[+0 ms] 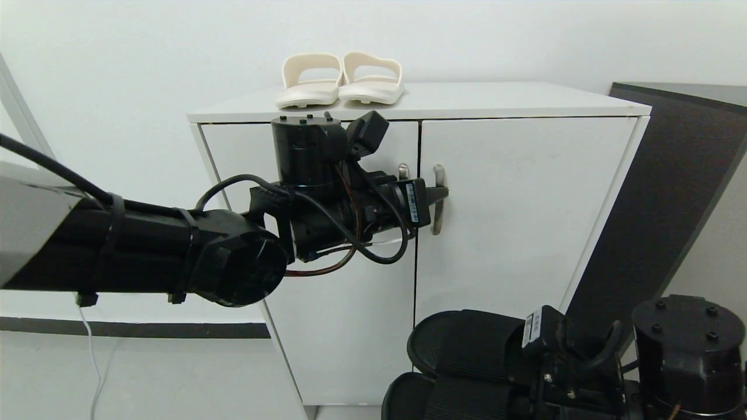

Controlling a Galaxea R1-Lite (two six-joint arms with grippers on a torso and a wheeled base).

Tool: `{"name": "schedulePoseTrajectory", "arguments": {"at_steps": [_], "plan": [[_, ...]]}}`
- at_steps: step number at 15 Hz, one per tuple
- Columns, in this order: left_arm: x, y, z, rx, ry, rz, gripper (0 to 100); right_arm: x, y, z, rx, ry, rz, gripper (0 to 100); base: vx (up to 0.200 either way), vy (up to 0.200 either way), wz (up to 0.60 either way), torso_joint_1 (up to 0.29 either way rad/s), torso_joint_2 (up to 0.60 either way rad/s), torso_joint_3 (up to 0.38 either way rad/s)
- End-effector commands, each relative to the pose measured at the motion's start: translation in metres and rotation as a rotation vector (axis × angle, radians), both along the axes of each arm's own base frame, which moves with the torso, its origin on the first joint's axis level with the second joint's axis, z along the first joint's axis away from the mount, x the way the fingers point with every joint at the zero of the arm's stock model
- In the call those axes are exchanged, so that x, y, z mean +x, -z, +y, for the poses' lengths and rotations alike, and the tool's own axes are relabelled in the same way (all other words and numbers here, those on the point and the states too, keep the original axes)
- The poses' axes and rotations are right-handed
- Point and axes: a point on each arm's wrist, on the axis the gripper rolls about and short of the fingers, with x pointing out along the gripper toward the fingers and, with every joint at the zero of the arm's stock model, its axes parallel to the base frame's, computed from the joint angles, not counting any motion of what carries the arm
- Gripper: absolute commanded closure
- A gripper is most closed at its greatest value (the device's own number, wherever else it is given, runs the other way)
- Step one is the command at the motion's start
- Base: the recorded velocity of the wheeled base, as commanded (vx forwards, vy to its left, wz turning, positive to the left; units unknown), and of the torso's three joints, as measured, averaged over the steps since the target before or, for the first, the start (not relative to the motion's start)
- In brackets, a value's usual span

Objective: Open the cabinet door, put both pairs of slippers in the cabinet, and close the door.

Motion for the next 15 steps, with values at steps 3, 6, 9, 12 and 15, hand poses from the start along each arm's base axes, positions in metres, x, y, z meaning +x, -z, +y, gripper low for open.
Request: {"name": "schedulePoseTrajectory", "arguments": {"at_steps": [3,6,9,12,15], "plan": [[-0.015,0.0,0.008,0.005,0.011,0.01,100,-0.014,0.0,-0.011,0.025,-0.139,-0.008,100,0.0,0.0,0.0,0.0,0.0,0.0],[-0.039,0.0,0.017,0.015,0.037,0.021,100,-0.019,0.003,-0.014,0.022,-0.181,-0.002,100,0.0,0.0,0.0,0.0,0.0,0.0],[-0.069,-0.007,0.03,0.01,0.07,0.013,100,-0.02,0.005,-0.016,0.012,-0.209,-0.01,100,0.0,0.0,0.0,0.0,0.0,0.0],[-0.079,-0.005,0.044,0.016,0.058,0.017,100,-0.02,0.007,-0.015,0.003,-0.214,-0.013,100,0.0,0.0,0.0,0.0,0.0,0.0],[-0.057,-0.004,0.056,-0.006,0.016,0.004,100,-0.021,0.008,-0.016,-0.003,-0.218,-0.02,100,0.0,0.0,0.0,0.0,0.0,0.0]]}}
